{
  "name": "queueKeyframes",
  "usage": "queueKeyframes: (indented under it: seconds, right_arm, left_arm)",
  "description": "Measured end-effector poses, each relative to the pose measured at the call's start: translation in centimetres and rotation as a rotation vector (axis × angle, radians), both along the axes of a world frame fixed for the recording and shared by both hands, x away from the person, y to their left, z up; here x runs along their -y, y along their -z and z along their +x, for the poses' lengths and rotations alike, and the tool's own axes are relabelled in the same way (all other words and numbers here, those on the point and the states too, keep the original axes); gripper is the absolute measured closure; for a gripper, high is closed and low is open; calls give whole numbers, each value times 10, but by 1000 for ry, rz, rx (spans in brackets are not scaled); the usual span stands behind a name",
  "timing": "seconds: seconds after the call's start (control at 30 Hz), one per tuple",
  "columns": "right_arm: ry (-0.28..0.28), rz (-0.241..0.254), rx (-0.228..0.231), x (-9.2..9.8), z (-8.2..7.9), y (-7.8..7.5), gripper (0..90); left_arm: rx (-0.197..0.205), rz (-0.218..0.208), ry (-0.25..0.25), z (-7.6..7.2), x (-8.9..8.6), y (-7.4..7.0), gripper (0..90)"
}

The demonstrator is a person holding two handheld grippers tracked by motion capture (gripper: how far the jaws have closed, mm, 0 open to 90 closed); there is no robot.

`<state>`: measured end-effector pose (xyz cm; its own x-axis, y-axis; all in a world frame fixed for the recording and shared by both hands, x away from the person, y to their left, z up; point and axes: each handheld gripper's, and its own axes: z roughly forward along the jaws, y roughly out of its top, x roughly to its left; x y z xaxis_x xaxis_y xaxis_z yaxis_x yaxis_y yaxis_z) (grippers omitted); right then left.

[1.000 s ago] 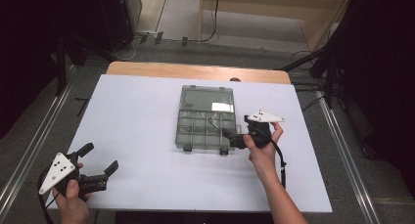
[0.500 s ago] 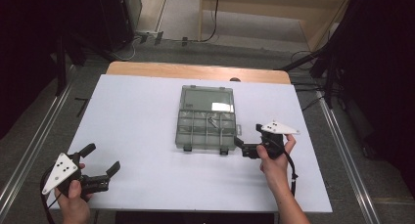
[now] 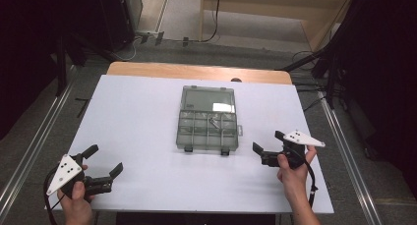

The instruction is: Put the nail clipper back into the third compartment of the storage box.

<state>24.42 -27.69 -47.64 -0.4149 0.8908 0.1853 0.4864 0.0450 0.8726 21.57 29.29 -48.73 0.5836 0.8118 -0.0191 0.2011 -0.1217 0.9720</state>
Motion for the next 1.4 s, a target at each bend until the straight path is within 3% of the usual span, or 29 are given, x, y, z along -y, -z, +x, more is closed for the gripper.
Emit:
queueKeyframes:
  seconds: [0.73, 1.03, 1.4]
  right_arm:
    - [92, 35, 35, 49, -48, 8, 0]
    - [119, 44, 98, 65, -71, 8, 0]
    - [145, 77, 190, 71, -92, 20, 0]
  left_arm:
    - [-4, 10, -19, 1, -1, 2, 0]
    - [-1, 12, -20, -1, -2, 1, 0]
    - [3, 23, -15, -1, -1, 1, 0]
